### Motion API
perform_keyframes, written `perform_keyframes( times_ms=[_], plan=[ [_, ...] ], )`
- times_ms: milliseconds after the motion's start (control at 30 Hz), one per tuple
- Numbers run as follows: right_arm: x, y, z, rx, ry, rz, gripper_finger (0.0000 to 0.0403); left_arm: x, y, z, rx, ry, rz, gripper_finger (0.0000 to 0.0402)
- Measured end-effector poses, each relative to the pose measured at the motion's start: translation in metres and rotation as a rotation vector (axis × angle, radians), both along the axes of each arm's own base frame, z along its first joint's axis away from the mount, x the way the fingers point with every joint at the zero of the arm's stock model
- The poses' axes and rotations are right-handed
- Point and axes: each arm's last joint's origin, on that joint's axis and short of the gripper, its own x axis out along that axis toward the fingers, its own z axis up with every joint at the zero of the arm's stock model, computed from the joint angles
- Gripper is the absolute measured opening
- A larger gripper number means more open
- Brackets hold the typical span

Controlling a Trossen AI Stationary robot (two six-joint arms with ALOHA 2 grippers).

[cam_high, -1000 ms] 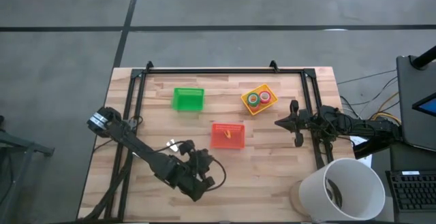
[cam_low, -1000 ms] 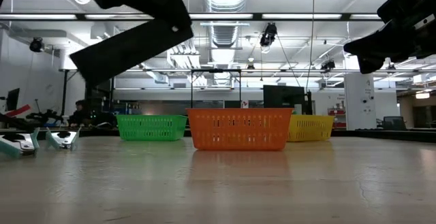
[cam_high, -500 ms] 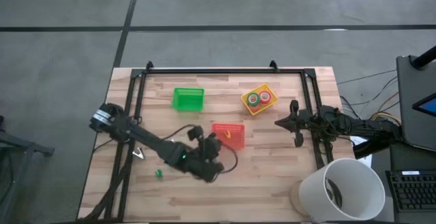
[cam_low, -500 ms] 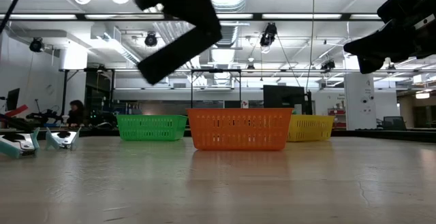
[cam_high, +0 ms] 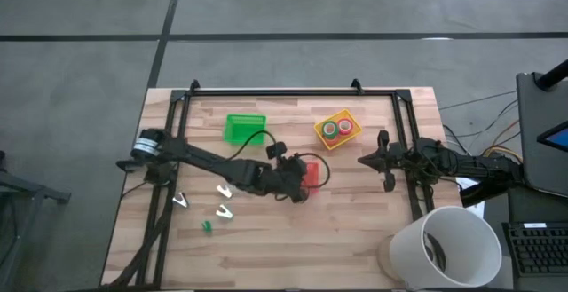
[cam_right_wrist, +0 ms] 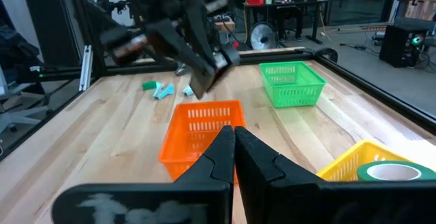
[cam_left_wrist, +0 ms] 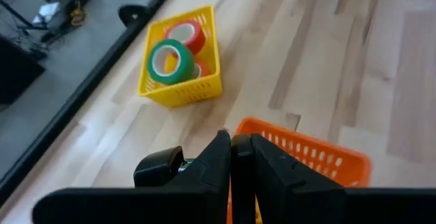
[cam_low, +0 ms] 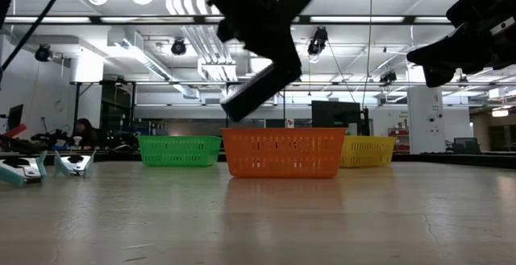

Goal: Pick and place Stapler, Stapler remover, tape
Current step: Put the big black stapler into the orange bin

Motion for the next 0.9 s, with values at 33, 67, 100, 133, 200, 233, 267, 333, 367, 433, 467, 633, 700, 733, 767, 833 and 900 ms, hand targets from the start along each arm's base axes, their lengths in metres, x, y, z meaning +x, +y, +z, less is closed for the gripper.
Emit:
perform_keyframes(
  times_ms=[33, 67, 100, 133, 200, 233, 267, 333, 367, 433, 467, 633, 700, 733, 767, 833, 900],
  plan=[
    [0.000, 0.000, 0.000, 0.000, 0.001, 0.001, 0.0008, 0.003, 0.003, -0.004, -0.001, 0.012, -0.007, 0.0048],
    [0.000, 0.000, 0.000, 0.000, 0.001, 0.001, 0.0009, 0.005, 0.006, -0.008, -0.005, 0.029, -0.011, 0.0046],
    [0.000, 0.000, 0.000, 0.000, 0.001, -0.001, 0.0009, 0.007, 0.009, -0.013, -0.013, 0.044, -0.017, 0.0045],
    [0.000, 0.000, 0.000, 0.000, 0.000, 0.001, 0.0009, 0.009, 0.011, -0.016, -0.024, 0.052, -0.026, 0.0044],
    [0.000, 0.000, 0.000, 0.000, 0.001, 0.001, 0.0009, 0.011, 0.012, -0.022, -0.040, 0.070, -0.044, 0.0046],
    [0.000, 0.000, 0.000, 0.000, 0.001, 0.001, 0.0008, 0.013, 0.013, -0.025, -0.050, 0.073, -0.051, 0.0048],
    [0.000, 0.000, 0.000, 0.000, 0.001, 0.001, 0.0008, 0.014, 0.012, -0.026, -0.063, 0.068, -0.065, 0.0052],
    [0.000, 0.000, 0.000, 0.000, 0.003, 0.000, 0.0008, 0.016, 0.012, -0.029, -0.069, 0.084, -0.097, 0.0058],
    [0.000, 0.000, 0.000, 0.000, 0.003, 0.000, 0.0009, 0.016, 0.012, -0.031, -0.064, 0.093, -0.114, 0.0060],
    [0.000, 0.000, 0.000, 0.000, 0.005, 0.001, 0.0009, 0.018, 0.012, -0.033, -0.056, 0.101, -0.127, 0.0061],
    [0.000, 0.000, 0.000, 0.000, 0.005, 0.000, 0.0008, 0.019, 0.012, -0.035, -0.056, 0.096, -0.126, 0.0061],
    [0.000, 0.000, 0.000, 0.000, 0.005, 0.001, 0.0009, 0.021, 0.012, -0.036, -0.081, 0.079, -0.137, 0.0057],
    [0.000, 0.000, 0.000, 0.000, 0.005, 0.001, 0.0008, 0.021, 0.011, -0.036, -0.108, 0.070, -0.121, 0.0059],
    [0.000, 0.000, 0.000, 0.000, 0.005, 0.000, 0.0009, 0.021, 0.011, -0.036, -0.124, 0.062, -0.113, 0.0061],
    [0.000, 0.000, 0.000, 0.000, 0.005, 0.001, 0.0008, 0.021, 0.010, -0.036, -0.132, 0.059, -0.119, 0.0066],
    [0.000, 0.000, 0.000, 0.000, 0.005, 0.001, 0.0009, 0.020, 0.008, -0.034, -0.151, 0.058, -0.146, 0.0081],
    [0.000, 0.000, 0.000, 0.001, 0.005, 0.001, 0.0008, 0.020, 0.007, -0.033, -0.164, 0.052, -0.154, 0.0101]
  ],
)
